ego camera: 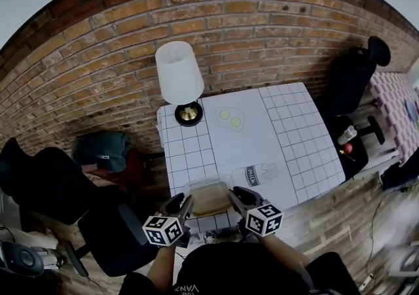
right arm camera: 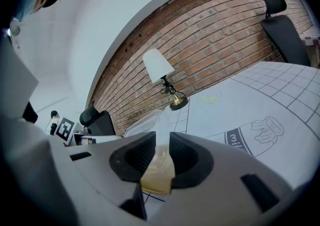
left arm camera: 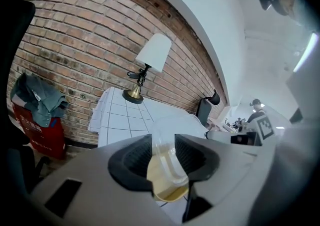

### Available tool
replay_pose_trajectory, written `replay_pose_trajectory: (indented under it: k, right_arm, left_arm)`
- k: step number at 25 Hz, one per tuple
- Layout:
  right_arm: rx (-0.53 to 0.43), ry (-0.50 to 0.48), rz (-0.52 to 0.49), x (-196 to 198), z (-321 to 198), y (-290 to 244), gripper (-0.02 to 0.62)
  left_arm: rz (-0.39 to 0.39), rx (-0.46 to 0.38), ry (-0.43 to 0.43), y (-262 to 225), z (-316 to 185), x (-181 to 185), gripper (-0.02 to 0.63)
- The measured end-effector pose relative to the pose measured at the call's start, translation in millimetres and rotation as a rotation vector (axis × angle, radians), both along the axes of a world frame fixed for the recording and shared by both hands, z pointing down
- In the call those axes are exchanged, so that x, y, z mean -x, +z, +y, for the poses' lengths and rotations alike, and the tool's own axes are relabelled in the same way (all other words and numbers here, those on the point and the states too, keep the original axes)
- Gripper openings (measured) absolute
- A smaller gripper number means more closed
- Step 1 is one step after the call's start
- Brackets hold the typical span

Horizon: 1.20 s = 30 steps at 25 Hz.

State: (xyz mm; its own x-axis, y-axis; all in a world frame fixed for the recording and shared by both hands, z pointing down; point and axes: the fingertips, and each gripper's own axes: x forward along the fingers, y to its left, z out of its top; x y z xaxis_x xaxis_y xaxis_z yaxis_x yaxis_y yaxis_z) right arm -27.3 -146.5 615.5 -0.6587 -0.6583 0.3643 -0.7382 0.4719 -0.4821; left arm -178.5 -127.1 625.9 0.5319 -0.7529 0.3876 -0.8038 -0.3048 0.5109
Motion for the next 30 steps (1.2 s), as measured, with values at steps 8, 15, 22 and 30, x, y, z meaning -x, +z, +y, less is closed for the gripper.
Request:
replay_pose_trajectory:
  k: [8,15,22,30]
  right_arm:
    - [-0.049,0.043,-0.048,-11,-6,-27,0.043]
    - [-0.139,0.075,-0.075,-19,-15,-62,0.031]
    - [-0.193,0.121,-0.106,-31,-18,-89,0.026]
    - [-0.281,0.161,-0.146,-45,-17,-129,0.025]
  left_arm:
    - [0.004,-0.079,0.001,-30,-11,0,0.101]
    - [0.008,-0.160,0.011,-61,-23,-5,0.095]
    - [0.025,-0.249,0.018,-97,-30,-15,0.089]
    - [0.046,-0.351,0.030,-140,-33,-26,0.086]
